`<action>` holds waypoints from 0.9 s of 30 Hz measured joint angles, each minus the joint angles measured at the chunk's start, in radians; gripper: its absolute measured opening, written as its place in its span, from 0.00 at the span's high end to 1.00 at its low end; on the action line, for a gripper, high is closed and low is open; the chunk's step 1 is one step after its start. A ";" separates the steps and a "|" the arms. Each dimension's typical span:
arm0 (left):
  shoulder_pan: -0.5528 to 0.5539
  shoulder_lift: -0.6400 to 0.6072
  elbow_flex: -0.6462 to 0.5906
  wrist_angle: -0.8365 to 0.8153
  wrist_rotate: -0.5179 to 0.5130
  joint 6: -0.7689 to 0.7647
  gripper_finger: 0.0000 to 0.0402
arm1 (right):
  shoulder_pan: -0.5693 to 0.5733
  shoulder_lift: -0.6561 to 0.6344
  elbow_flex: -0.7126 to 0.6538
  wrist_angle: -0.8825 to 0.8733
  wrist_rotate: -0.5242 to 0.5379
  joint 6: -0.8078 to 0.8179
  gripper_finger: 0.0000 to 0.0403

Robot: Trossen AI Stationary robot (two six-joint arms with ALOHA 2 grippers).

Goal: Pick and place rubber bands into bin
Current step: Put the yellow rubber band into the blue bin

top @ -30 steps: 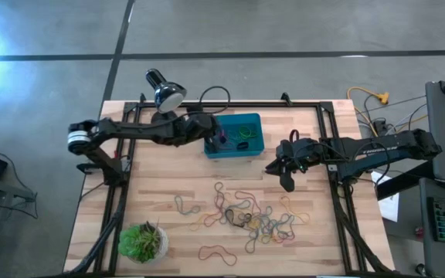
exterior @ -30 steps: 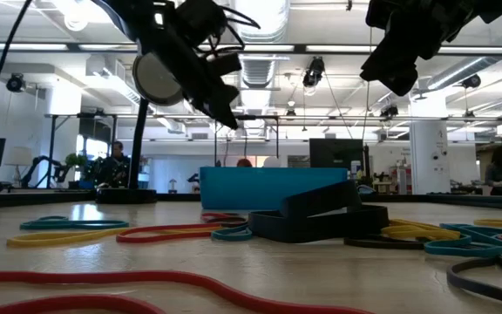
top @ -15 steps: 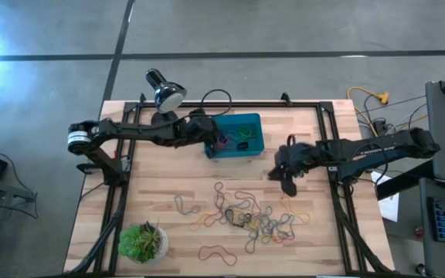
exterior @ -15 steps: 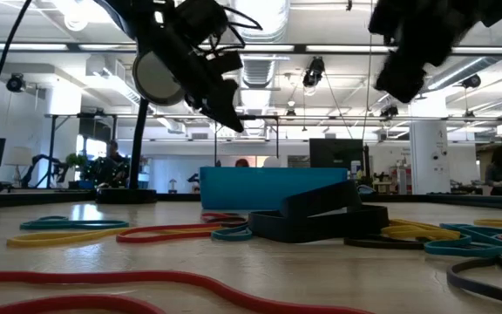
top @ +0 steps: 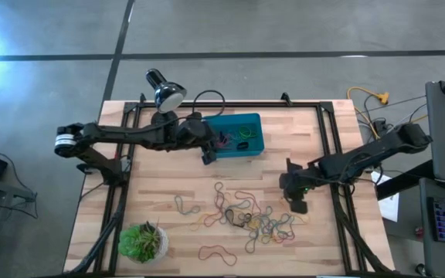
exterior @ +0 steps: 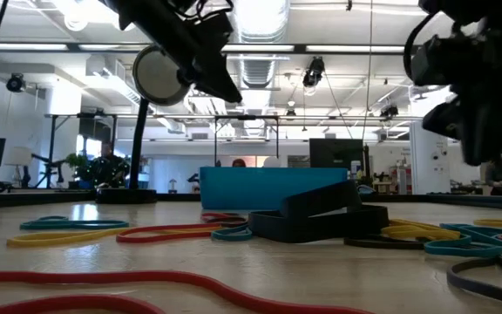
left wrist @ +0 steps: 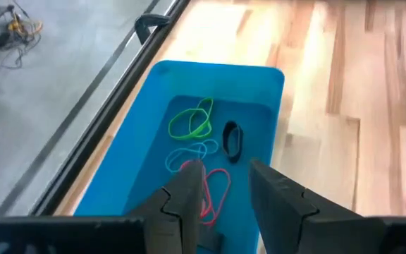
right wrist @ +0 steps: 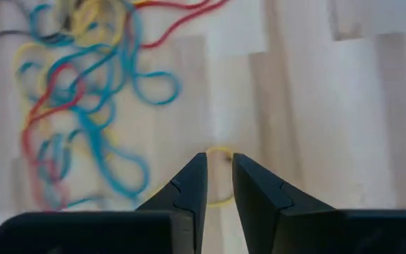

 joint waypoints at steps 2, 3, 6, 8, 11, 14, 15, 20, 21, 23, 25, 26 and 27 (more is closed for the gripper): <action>-0.002 -0.004 -0.001 0.003 0.000 -0.020 0.75 | -0.001 0.019 -0.011 0.033 0.017 -0.007 0.84; -0.004 -0.008 -0.003 -0.001 0.000 -0.020 0.75 | -0.002 0.028 -0.016 0.058 0.017 -0.011 0.83; -0.011 -0.012 -0.003 0.006 -0.002 -0.020 0.75 | -0.001 0.061 -0.033 0.070 0.017 -0.014 0.78; -0.016 -0.013 -0.004 0.001 0.000 -0.020 0.75 | -0.002 0.086 -0.047 0.071 0.017 -0.013 0.74; -0.017 -0.013 -0.005 0.003 0.000 -0.020 0.75 | -0.002 0.123 -0.055 0.076 0.016 -0.013 0.69; -0.017 -0.013 -0.007 0.003 0.000 -0.019 0.75 | -0.002 0.167 -0.058 0.080 0.016 -0.014 0.65; -0.017 -0.013 -0.008 0.004 0.000 -0.019 0.75 | -0.002 0.184 -0.058 0.081 0.016 -0.014 0.64; -0.017 -0.014 -0.009 0.006 -0.001 -0.020 0.75 | 0.009 0.264 -0.048 0.088 0.012 -0.012 0.62; -0.017 -0.014 -0.009 0.006 0.000 -0.020 0.75 | 0.016 0.277 -0.045 0.088 0.015 -0.009 0.62; -0.017 -0.014 -0.009 0.004 0.000 -0.020 0.75 | 0.035 0.290 -0.043 0.088 0.029 0.004 0.63; -0.019 -0.014 -0.009 0.004 -0.001 -0.020 0.75 | 0.064 0.293 -0.043 0.086 0.060 0.023 0.64; -0.020 -0.014 -0.009 0.004 0.000 -0.020 0.75 | 0.081 0.290 -0.043 0.082 0.086 0.037 0.65; -0.020 -0.014 -0.009 0.004 0.000 -0.020 0.75 | 0.098 0.286 -0.044 0.080 0.107 0.058 0.65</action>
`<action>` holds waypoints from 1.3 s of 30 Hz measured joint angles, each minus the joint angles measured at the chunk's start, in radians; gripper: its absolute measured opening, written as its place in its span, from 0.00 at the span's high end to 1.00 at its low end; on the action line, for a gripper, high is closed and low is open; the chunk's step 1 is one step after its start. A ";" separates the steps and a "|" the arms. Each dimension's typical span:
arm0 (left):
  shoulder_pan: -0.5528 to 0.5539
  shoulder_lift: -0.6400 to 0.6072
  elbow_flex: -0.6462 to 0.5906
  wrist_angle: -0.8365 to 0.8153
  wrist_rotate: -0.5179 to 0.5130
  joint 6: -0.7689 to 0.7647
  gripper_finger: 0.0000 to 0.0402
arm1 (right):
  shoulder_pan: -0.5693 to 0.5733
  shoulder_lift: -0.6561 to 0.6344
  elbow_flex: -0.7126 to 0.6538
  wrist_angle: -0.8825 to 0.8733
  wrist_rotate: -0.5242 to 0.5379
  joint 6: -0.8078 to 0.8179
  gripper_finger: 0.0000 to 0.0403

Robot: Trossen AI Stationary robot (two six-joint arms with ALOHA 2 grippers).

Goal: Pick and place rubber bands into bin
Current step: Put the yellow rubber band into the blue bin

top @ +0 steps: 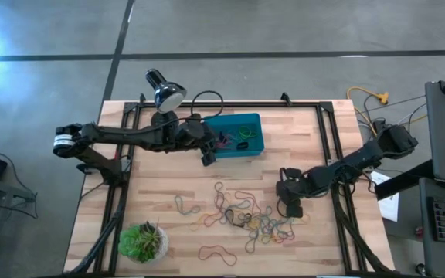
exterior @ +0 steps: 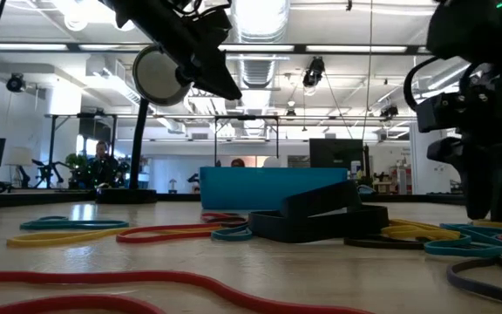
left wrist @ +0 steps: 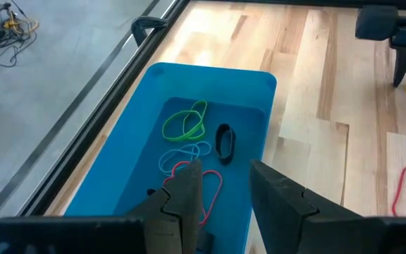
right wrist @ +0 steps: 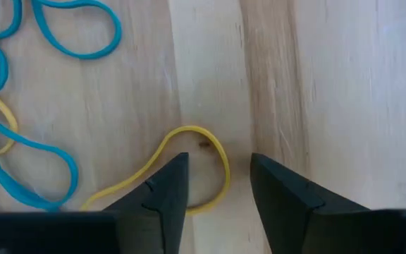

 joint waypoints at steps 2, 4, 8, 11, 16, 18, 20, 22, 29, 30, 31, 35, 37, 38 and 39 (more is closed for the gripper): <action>-0.001 0.000 0.000 0.000 0.000 0.000 0.75 | 0.032 -0.009 -0.002 -0.011 0.037 0.046 0.67; -0.001 0.000 0.000 0.000 0.000 0.001 0.75 | 0.060 -0.010 -0.002 -0.027 0.074 0.084 0.69; -0.001 0.000 0.000 0.000 -0.001 0.001 0.75 | 0.092 -0.002 -0.002 -0.040 0.109 0.137 0.71; -0.001 0.000 0.000 0.010 -0.001 0.001 0.75 | 0.096 -0.001 -0.002 -0.040 0.122 0.151 0.73; -0.001 0.000 0.000 0.018 -0.001 0.002 0.75 | 0.096 -0.001 -0.002 -0.038 0.123 0.157 0.77; -0.002 0.000 0.000 0.018 -0.001 0.002 0.75 | 0.096 -0.001 -0.002 -0.036 0.121 0.161 0.79; -0.002 0.000 0.000 0.018 -0.001 0.002 0.75 | 0.096 -0.001 -0.002 -0.032 0.110 0.169 0.81; -0.002 0.000 0.000 0.018 -0.001 0.001 0.75 | 0.095 -0.001 -0.004 -0.024 0.094 0.170 0.83; -0.003 0.000 0.000 0.018 0.000 0.002 0.75 | 0.098 -0.001 -0.005 -0.010 0.043 0.196 0.88; -0.003 0.000 0.000 0.018 0.000 0.002 0.75 | 0.104 -0.001 -0.005 -0.010 0.042 0.200 0.88; -0.003 0.000 0.000 0.018 0.000 0.002 0.75 | 0.112 -0.001 -0.005 -0.009 0.043 0.207 0.88; -0.003 0.000 0.000 0.017 0.006 0.002 0.75 | 0.147 -0.006 -0.005 -0.006 0.031 0.221 0.87; -0.004 0.000 0.000 0.016 0.008 0.002 0.75 | 0.167 -0.007 -0.005 0.008 0.016 0.209 0.87; -0.004 0.000 0.000 0.016 0.009 0.002 0.75 | 0.178 -0.008 -0.006 0.016 0.012 0.199 0.87; -0.004 0.000 0.000 0.015 0.009 0.002 0.75 | 0.188 -0.010 -0.007 0.022 0.009 0.194 0.87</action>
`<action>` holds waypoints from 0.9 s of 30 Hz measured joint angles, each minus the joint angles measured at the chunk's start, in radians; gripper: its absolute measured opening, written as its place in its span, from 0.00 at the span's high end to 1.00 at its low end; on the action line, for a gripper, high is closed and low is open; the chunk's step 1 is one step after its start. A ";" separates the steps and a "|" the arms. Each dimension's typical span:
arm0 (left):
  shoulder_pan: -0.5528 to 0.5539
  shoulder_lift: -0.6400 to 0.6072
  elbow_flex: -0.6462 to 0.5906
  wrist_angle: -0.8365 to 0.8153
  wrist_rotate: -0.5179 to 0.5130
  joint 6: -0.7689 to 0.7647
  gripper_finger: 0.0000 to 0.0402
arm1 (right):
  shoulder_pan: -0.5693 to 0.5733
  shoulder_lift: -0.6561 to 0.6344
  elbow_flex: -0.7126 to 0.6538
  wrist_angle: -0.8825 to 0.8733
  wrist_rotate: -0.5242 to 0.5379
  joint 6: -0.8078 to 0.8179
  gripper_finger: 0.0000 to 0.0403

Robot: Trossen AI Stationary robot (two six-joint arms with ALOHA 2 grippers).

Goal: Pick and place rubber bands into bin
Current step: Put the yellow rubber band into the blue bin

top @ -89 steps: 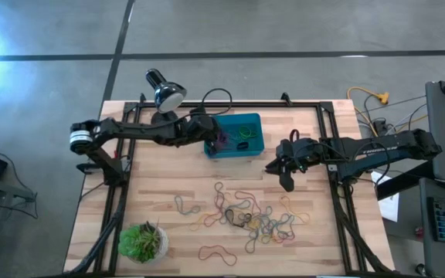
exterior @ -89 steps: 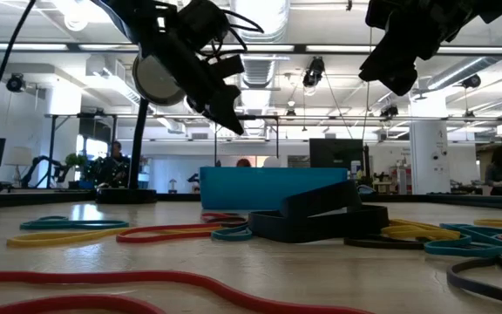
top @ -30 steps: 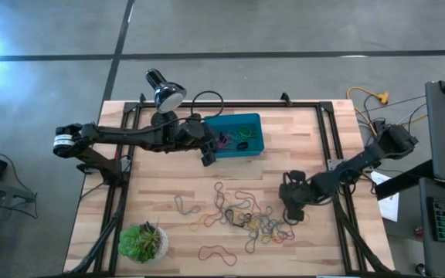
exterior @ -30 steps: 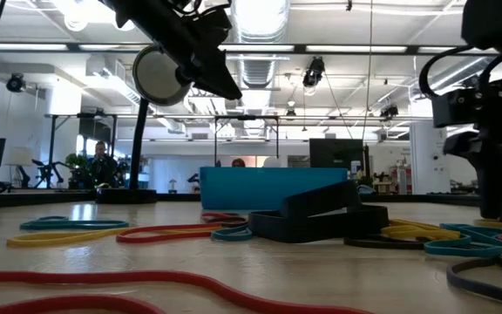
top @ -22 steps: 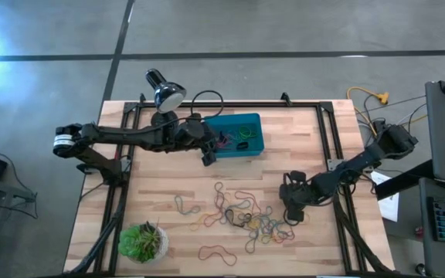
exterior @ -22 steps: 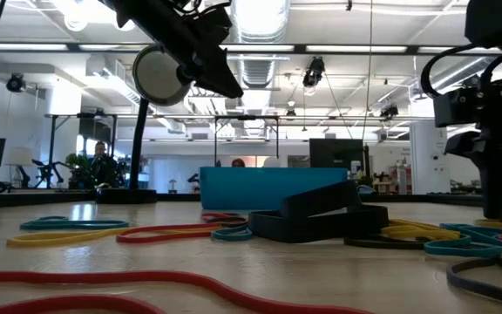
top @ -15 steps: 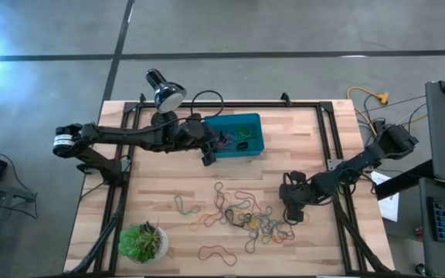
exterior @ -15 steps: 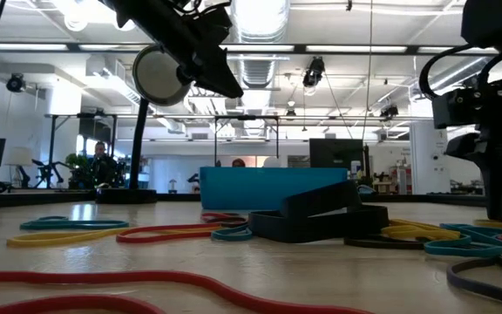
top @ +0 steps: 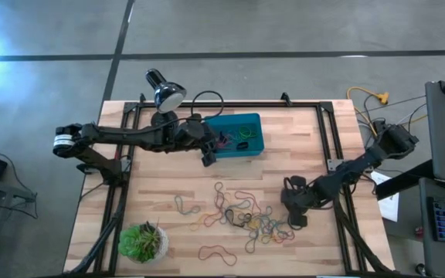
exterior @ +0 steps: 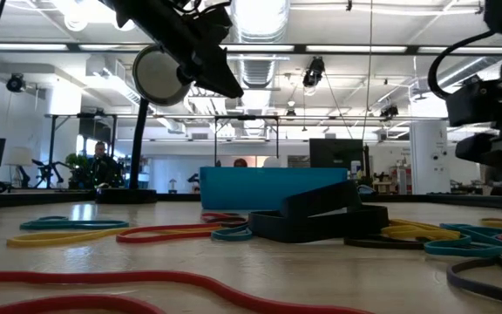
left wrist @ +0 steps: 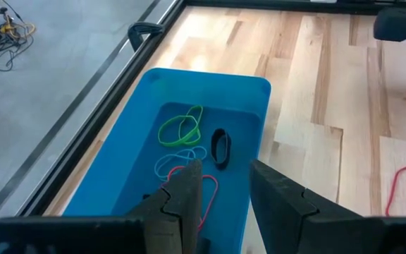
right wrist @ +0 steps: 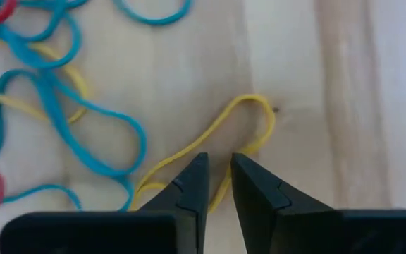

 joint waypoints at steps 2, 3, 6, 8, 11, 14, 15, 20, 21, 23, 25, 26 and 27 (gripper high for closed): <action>0.000 0.000 0.000 0.000 0.000 0.000 0.75 | 0.014 -0.001 -0.001 0.012 -0.004 0.000 0.87; 0.000 0.000 0.000 0.000 0.000 0.000 0.75 | 0.021 -0.002 -0.001 0.018 -0.011 0.001 0.87; 0.000 0.000 0.000 0.000 0.001 0.000 0.75 | 0.035 -0.013 -0.003 0.029 -0.043 0.006 0.87; 0.000 0.000 0.000 0.000 0.001 0.001 0.75 | 0.045 -0.025 -0.004 0.030 -0.074 0.005 0.87; 0.000 0.000 0.000 0.000 0.001 0.002 0.75 | 0.067 -0.042 -0.006 0.013 -0.097 0.008 0.89; 0.000 0.000 0.000 0.000 0.002 0.002 0.75 | 0.092 -0.063 -0.008 -0.030 -0.098 0.036 0.90; 0.000 0.000 0.000 0.000 0.002 0.002 0.75 | 0.100 -0.071 -0.011 -0.050 -0.099 0.050 0.90; 0.000 0.000 0.000 0.001 0.002 0.002 0.75 | 0.150 -0.118 -0.035 -0.076 -0.138 0.085 0.89; 0.000 0.000 0.000 0.001 0.002 0.002 0.75 | 0.159 -0.129 -0.040 -0.072 -0.138 0.089 0.88; 0.000 0.000 0.000 0.001 0.002 0.002 0.75 | 0.171 -0.154 -0.054 -0.054 -0.138 0.100 0.86; 0.000 0.000 0.000 0.002 0.002 0.002 0.75 | 0.176 -0.177 -0.067 -0.022 -0.139 0.118 0.84; 0.000 0.000 0.000 0.002 0.002 0.002 0.75 | 0.177 -0.184 -0.073 -0.012 -0.145 0.128 0.82; 0.000 0.000 0.000 0.003 0.002 0.002 0.75 | 0.177 -0.186 -0.080 -0.006 -0.151 0.140 0.80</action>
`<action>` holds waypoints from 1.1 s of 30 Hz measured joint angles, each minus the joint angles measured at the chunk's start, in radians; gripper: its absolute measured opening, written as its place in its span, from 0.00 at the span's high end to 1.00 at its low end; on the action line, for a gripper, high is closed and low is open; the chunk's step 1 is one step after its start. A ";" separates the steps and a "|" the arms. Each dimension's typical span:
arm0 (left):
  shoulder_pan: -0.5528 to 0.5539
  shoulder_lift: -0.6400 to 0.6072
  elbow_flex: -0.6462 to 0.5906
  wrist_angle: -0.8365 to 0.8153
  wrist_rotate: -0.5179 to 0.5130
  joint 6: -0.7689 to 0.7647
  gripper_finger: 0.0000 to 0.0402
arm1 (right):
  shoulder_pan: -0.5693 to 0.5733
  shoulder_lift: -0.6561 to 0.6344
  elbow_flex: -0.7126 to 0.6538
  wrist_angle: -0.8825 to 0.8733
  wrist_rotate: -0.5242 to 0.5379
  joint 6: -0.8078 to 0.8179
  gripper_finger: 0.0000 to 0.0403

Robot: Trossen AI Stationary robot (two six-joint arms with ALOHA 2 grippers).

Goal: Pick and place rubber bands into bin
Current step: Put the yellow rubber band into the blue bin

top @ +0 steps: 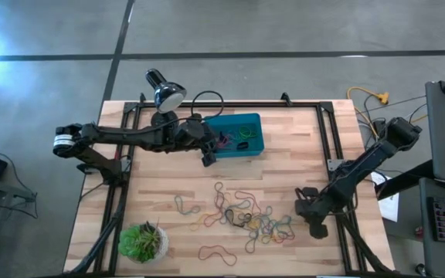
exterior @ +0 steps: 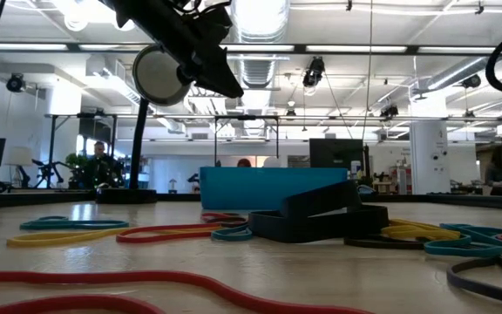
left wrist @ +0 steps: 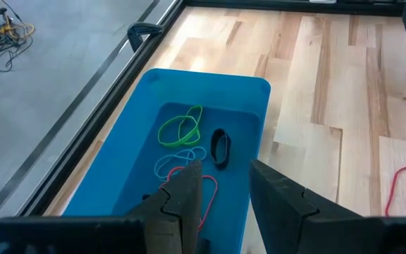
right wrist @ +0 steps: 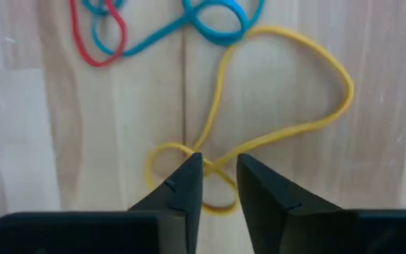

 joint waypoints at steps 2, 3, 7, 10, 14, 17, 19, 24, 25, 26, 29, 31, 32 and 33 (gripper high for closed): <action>0.000 0.000 0.000 0.000 0.000 -0.001 0.75 | -0.001 -0.001 -0.007 0.005 -0.011 0.014 0.76; 0.000 0.000 0.000 0.000 0.000 -0.002 0.75 | -0.001 0.002 -0.007 0.009 -0.018 0.015 0.74; -0.001 0.000 0.000 0.000 0.000 -0.002 0.75 | -0.002 0.025 -0.005 0.036 -0.043 0.014 0.67; -0.005 0.000 0.000 0.000 0.000 -0.002 0.75 | -0.002 0.046 -0.004 0.066 -0.045 0.013 0.62; -0.006 0.000 0.000 0.000 0.000 -0.003 0.75 | -0.002 0.085 0.000 0.097 -0.052 0.014 0.60; -0.006 0.000 0.000 0.000 0.000 -0.003 0.75 | -0.003 0.115 0.005 0.098 -0.054 0.031 0.60; -0.006 0.000 0.000 0.000 0.000 -0.003 0.75 | -0.003 0.125 0.006 0.097 -0.054 0.045 0.61; -0.006 0.000 0.000 0.000 0.000 -0.002 0.75 | -0.002 0.127 0.007 0.081 -0.023 0.091 0.67; -0.006 0.000 0.000 0.000 0.000 -0.002 0.75 | -0.002 0.127 0.008 0.079 -0.017 0.096 0.68; -0.006 0.000 0.000 0.000 0.000 -0.002 0.75 | -0.002 0.127 0.008 0.078 -0.014 0.097 0.69; -0.006 0.000 0.000 0.000 -0.001 -0.001 0.75 | -0.002 0.127 0.007 0.073 -0.009 0.100 0.74; -0.006 0.000 0.000 0.000 -0.001 -0.001 0.75 | -0.002 0.127 0.007 0.071 -0.006 0.100 0.77; -0.006 0.000 0.000 0.000 -0.001 -0.001 0.75 | -0.002 0.127 0.007 0.070 -0.005 0.101 0.78; -0.006 0.000 0.000 0.000 -0.001 -0.001 0.75 | -0.002 0.127 0.007 0.069 -0.002 0.104 0.79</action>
